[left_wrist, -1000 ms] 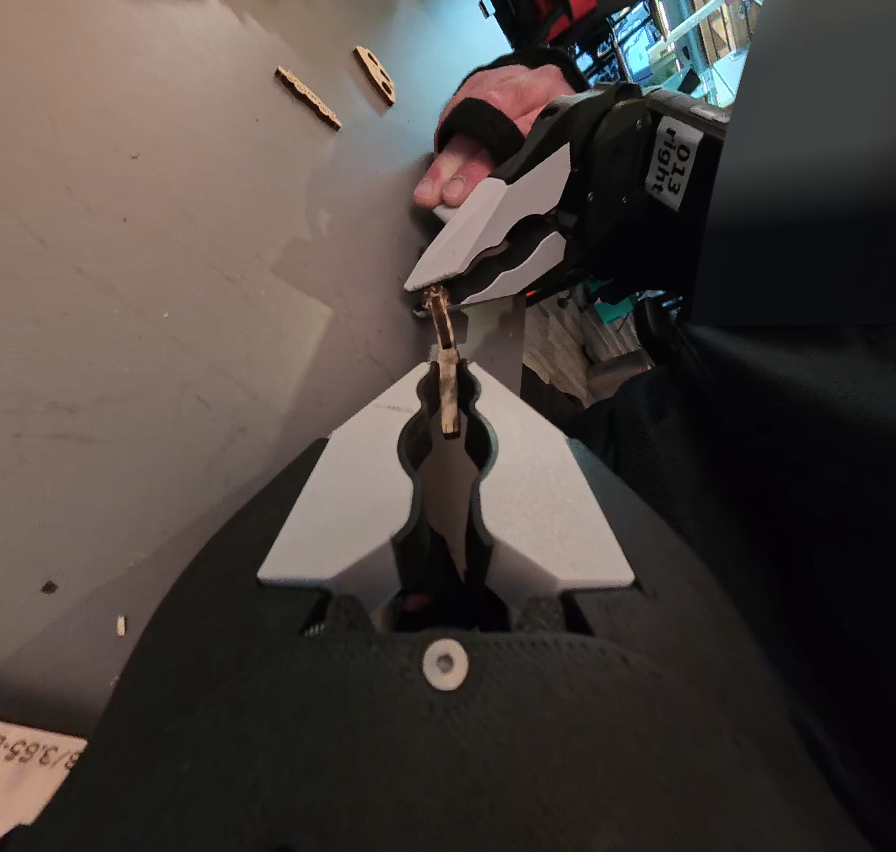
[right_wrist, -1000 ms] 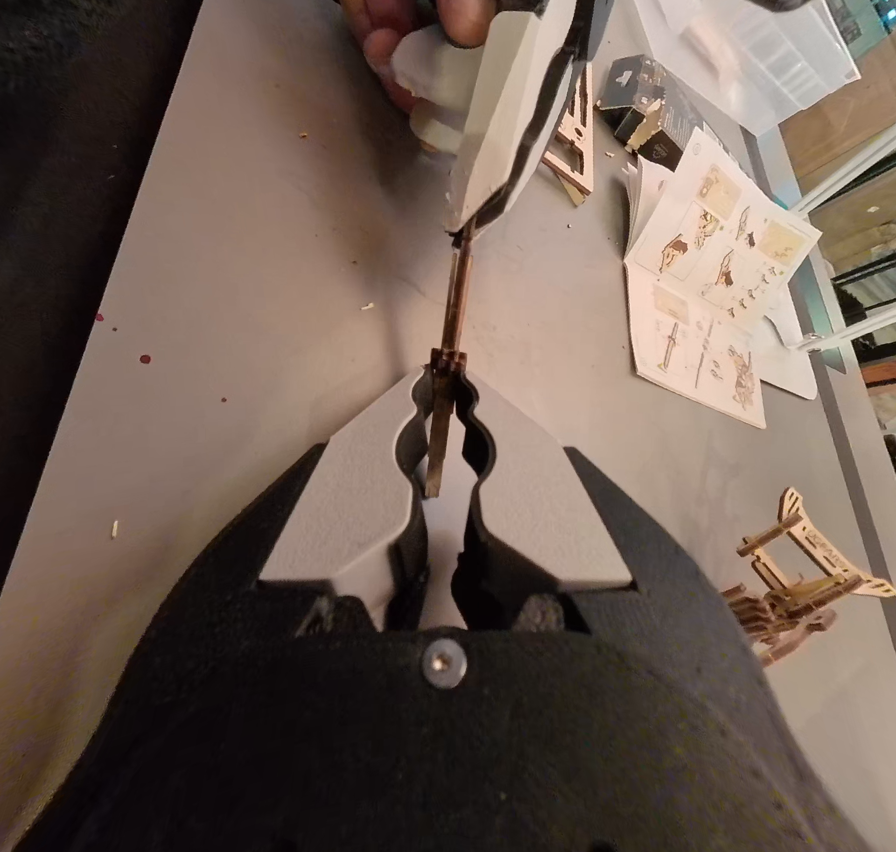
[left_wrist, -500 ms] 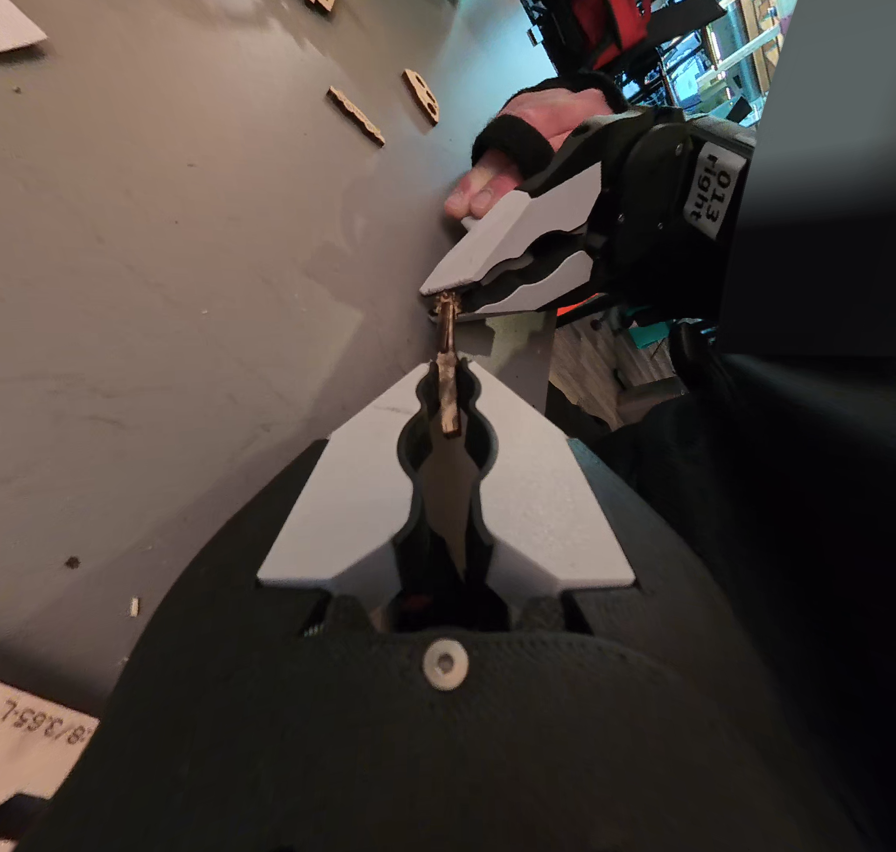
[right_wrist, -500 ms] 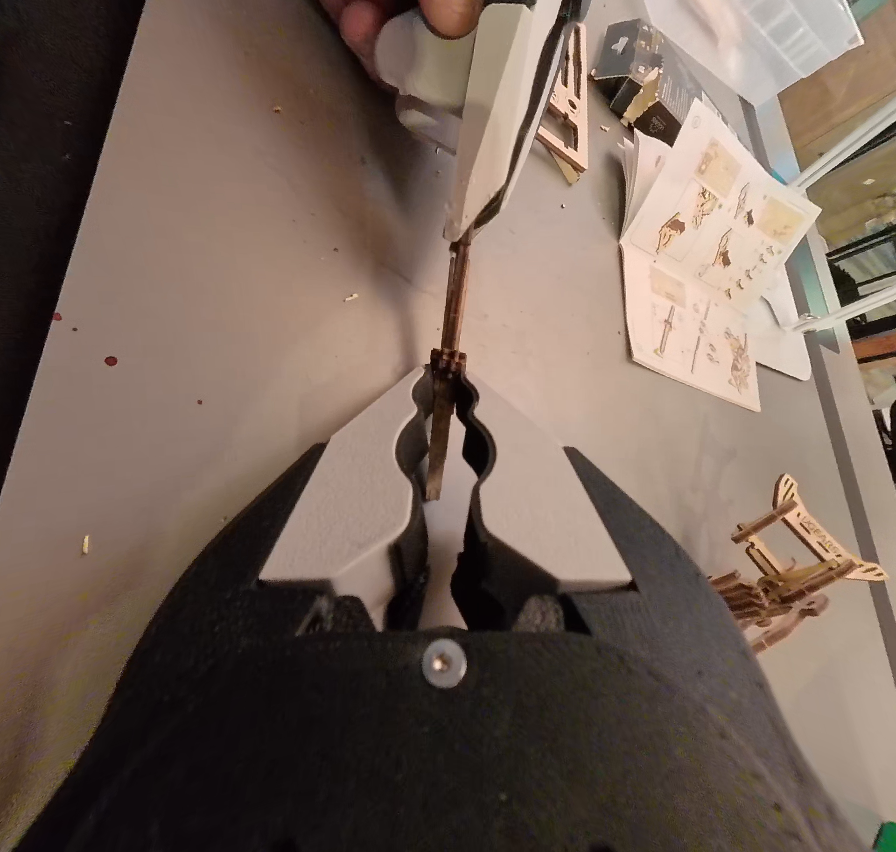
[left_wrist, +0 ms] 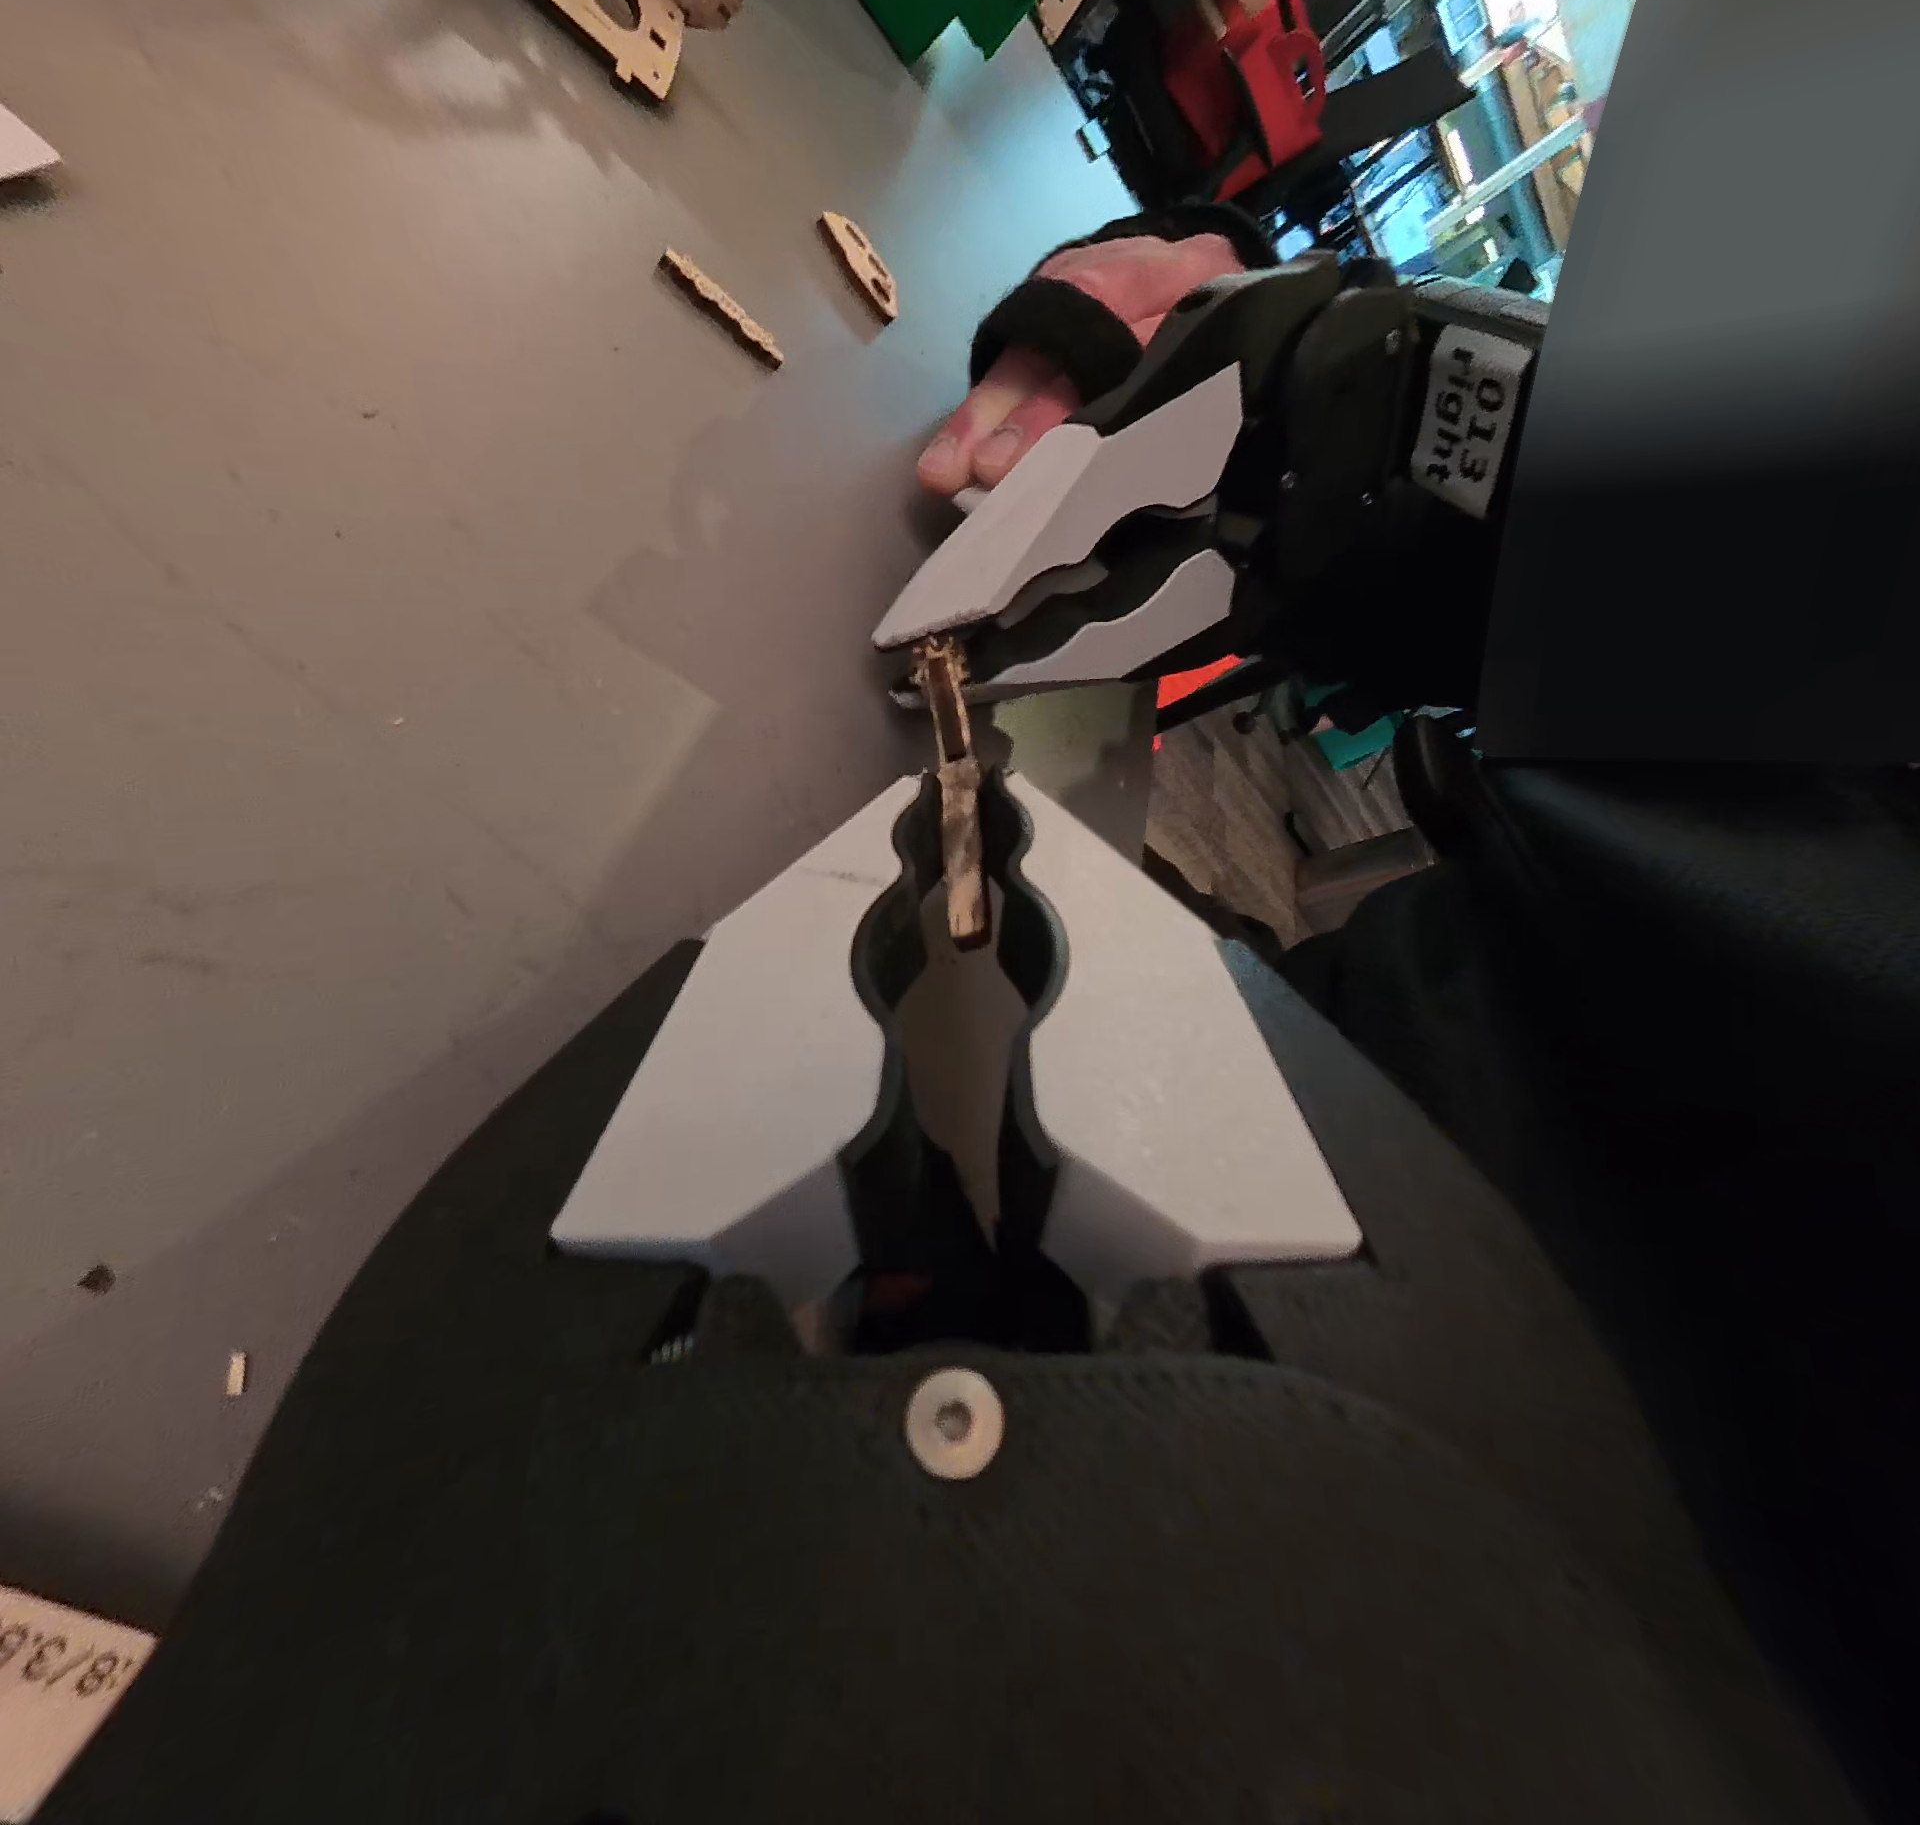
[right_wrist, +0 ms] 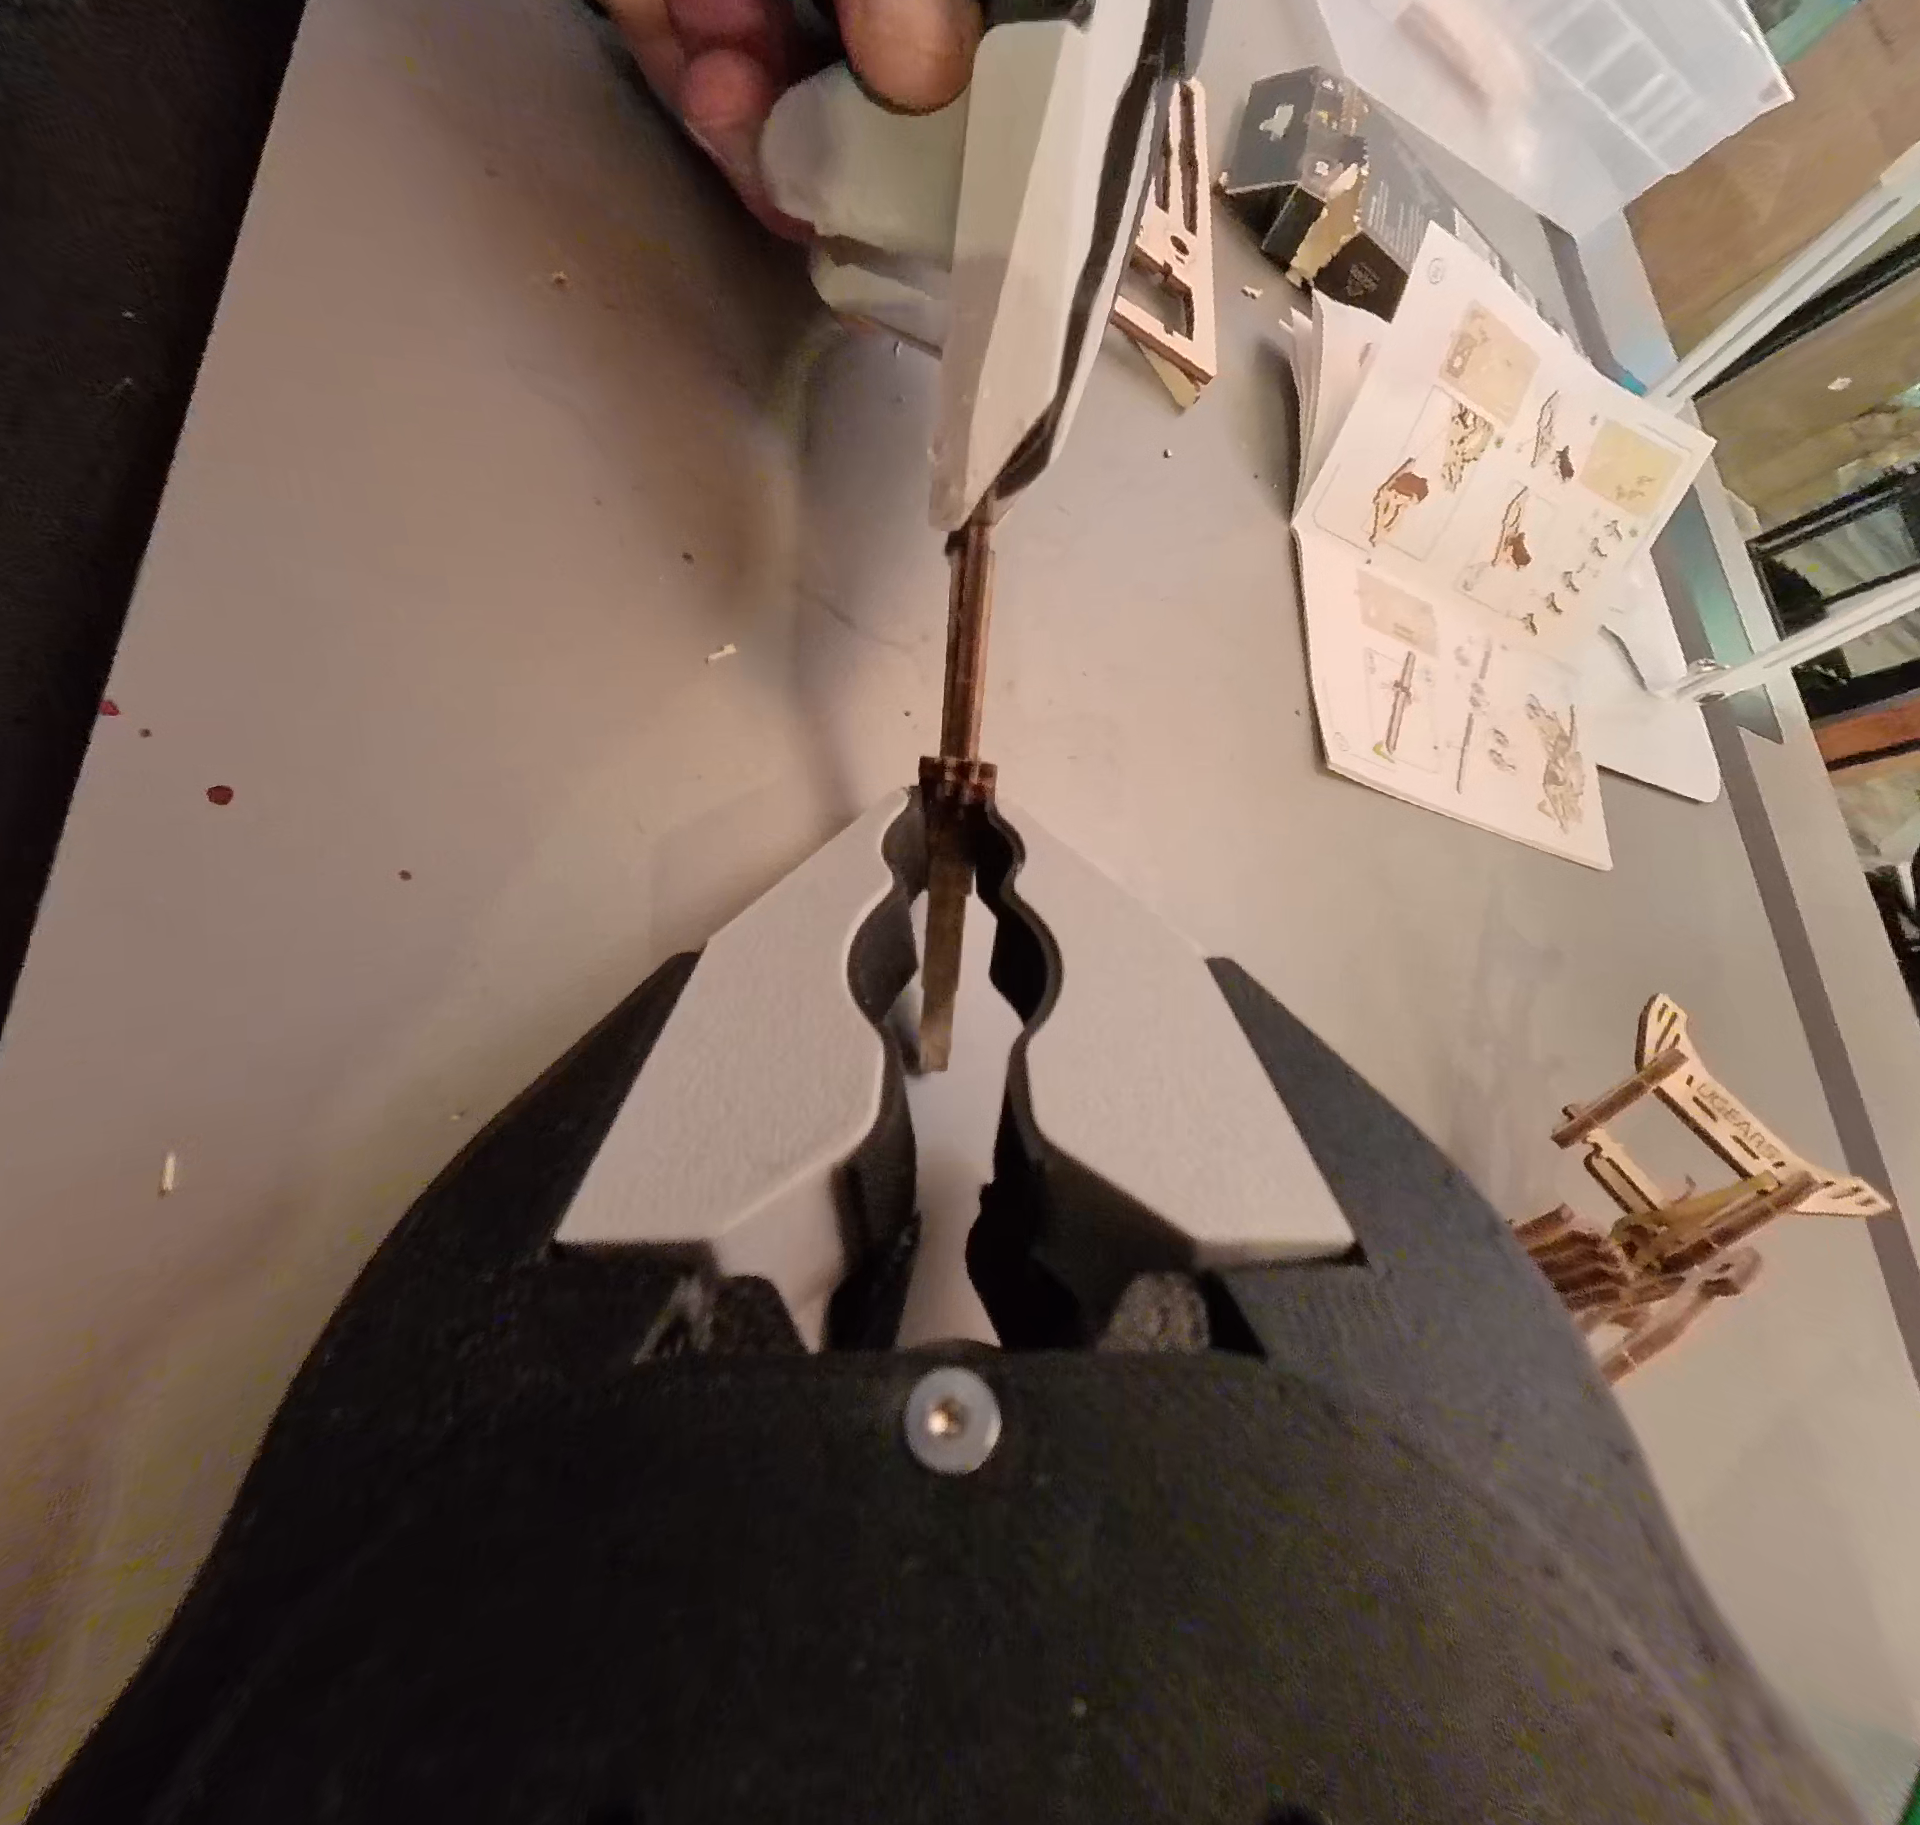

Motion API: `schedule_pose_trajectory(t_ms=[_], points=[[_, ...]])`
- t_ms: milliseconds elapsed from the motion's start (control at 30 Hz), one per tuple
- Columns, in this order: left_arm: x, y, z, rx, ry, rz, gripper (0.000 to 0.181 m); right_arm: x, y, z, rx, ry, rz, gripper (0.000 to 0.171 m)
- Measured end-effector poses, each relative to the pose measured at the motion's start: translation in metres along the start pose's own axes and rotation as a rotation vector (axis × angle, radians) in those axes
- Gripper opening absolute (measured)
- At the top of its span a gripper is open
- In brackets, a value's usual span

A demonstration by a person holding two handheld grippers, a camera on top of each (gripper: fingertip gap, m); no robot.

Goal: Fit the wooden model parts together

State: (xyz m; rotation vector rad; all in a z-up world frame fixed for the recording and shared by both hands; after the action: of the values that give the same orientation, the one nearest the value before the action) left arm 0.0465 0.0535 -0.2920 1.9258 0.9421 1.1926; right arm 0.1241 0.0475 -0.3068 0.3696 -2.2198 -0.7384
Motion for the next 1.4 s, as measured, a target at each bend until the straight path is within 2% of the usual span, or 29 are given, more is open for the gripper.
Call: schedule_pose_trajectory(t_ms=[267, 333, 367, 433, 633, 800, 1033, 1200, 1400], points=[[-0.003, -0.003, 0.003, 0.043, -0.013, 0.017, 0.007, 0.003, -0.004, 0.002, 0.008, -0.014, -0.013, 0.003], [-0.011, 0.007, 0.016, 0.011, -0.077, 0.045, 0.005, 0.024, -0.008, 0.001, 0.030, 0.093, -0.001, 0.004], [-0.018, 0.005, 0.025, 0.082, -0.122, 0.084, 0.005, 0.025, -0.011, 0.007, 0.019, 0.043, -0.049, 0.005], [-0.006, 0.004, 0.022, 0.067, -0.029, 0.042, 0.005, 0.022, -0.001, 0.006, 0.003, 0.069, 0.041, 0.005], [-0.005, 0.005, 0.021, 0.094, -0.001, 0.079, 0.006, 0.019, 0.001, 0.008, -0.004, 0.066, 0.033, 0.006], [-0.004, 0.007, 0.009, 0.126, 0.052, 0.129, 0.018, 0.012, 0.004, 0.006, -0.017, 0.048, 0.035, 0.006], [-0.007, 0.005, -0.008, 0.189, 0.133, 0.138, 0.008, 0.009, 0.002, 0.008, -0.038, 0.016, -0.023, 0.006], [-0.013, 0.003, -0.007, 0.289, 0.108, 0.269, 0.008, 0.006, 0.002, 0.007, -0.023, 0.007, -0.011, 0.007], [-0.027, 0.003, 0.000, 0.395, 0.017, 0.457, 0.008, 0.007, -0.007, 0.004, 0.108, -0.004, 0.080, 0.010]])
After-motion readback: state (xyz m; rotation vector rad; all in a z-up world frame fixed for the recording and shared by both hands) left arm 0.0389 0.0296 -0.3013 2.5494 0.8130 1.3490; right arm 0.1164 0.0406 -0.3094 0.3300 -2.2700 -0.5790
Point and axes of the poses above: each gripper's, where its closed fingertips meet, z out along the fingers, x out of its top, y = z × x across the jaws, the point moved 3 cm from there along -z, back along the fingers, and after that the axes turned 11 degrees about -z, right-handed, at the moved point
